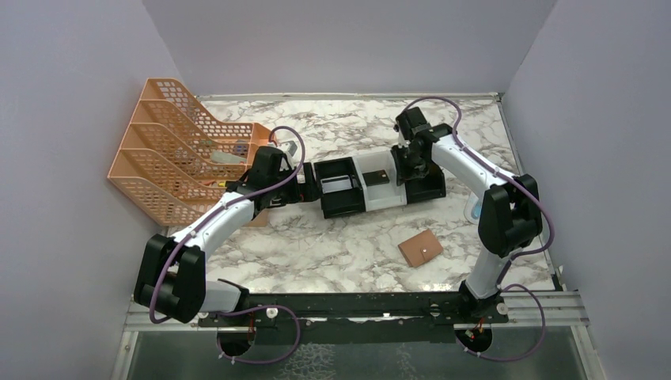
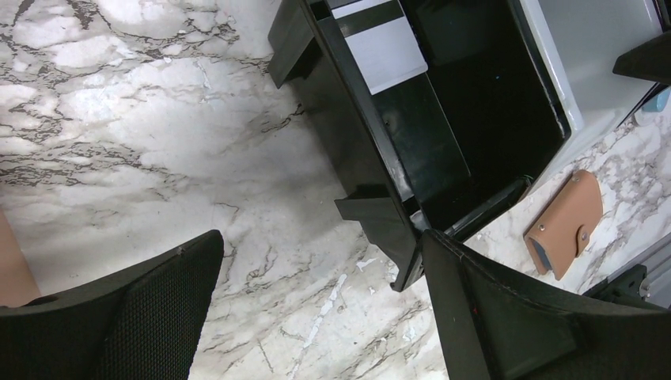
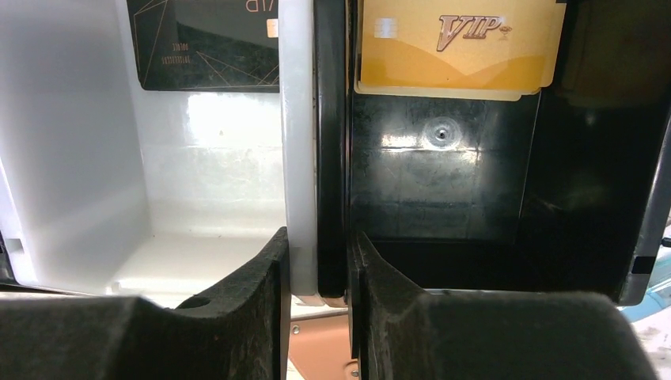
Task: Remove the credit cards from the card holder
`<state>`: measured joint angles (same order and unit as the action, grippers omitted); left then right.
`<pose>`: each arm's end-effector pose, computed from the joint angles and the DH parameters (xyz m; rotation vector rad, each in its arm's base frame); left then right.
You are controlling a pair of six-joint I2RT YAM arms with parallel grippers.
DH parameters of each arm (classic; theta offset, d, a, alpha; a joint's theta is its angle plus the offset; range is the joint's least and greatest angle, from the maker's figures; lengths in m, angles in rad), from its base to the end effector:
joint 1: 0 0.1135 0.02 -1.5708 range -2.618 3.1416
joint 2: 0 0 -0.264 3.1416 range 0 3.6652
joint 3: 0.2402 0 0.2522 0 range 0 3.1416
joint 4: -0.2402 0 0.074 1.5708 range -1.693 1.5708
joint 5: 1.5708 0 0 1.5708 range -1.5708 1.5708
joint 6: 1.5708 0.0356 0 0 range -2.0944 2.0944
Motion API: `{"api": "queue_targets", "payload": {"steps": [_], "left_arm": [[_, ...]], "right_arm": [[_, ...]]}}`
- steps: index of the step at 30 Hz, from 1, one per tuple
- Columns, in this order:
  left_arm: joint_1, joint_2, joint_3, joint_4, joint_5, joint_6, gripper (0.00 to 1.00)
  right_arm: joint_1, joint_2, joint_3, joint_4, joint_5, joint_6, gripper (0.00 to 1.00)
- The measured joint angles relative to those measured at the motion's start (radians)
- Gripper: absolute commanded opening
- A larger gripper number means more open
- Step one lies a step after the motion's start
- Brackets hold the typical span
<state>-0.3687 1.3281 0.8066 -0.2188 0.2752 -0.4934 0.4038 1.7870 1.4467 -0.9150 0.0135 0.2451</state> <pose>0.2565 -0.1095 0.2267 -0.0033 2.3977 -0.7420 0.3327 0.1416 0.2420 -0.2217 2.8269 0.1256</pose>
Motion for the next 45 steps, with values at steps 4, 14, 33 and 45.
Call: {"api": "queue_targets", "payload": {"steps": [4,14,33,45], "left_arm": [[0.0,0.0,0.001,0.0,0.0,0.003,0.99],[0.0,0.0,0.001,-0.016,-0.012,0.003,0.99],[0.0,-0.019,0.001,-0.044,-0.04,0.003,0.99],[0.0,-0.049,0.001,-0.052,-0.079,0.003,0.99]], "right_arm": [[0.0,-0.001,-0.016,0.021,-0.009,0.026,0.13],[0.014,-0.024,-0.153,0.199,-0.029,0.129,0.15],[0.06,-0.021,-0.176,0.299,-0.026,0.167,0.25],[0.061,-0.026,-0.213,0.357,-0.064,0.191,0.46]]}}
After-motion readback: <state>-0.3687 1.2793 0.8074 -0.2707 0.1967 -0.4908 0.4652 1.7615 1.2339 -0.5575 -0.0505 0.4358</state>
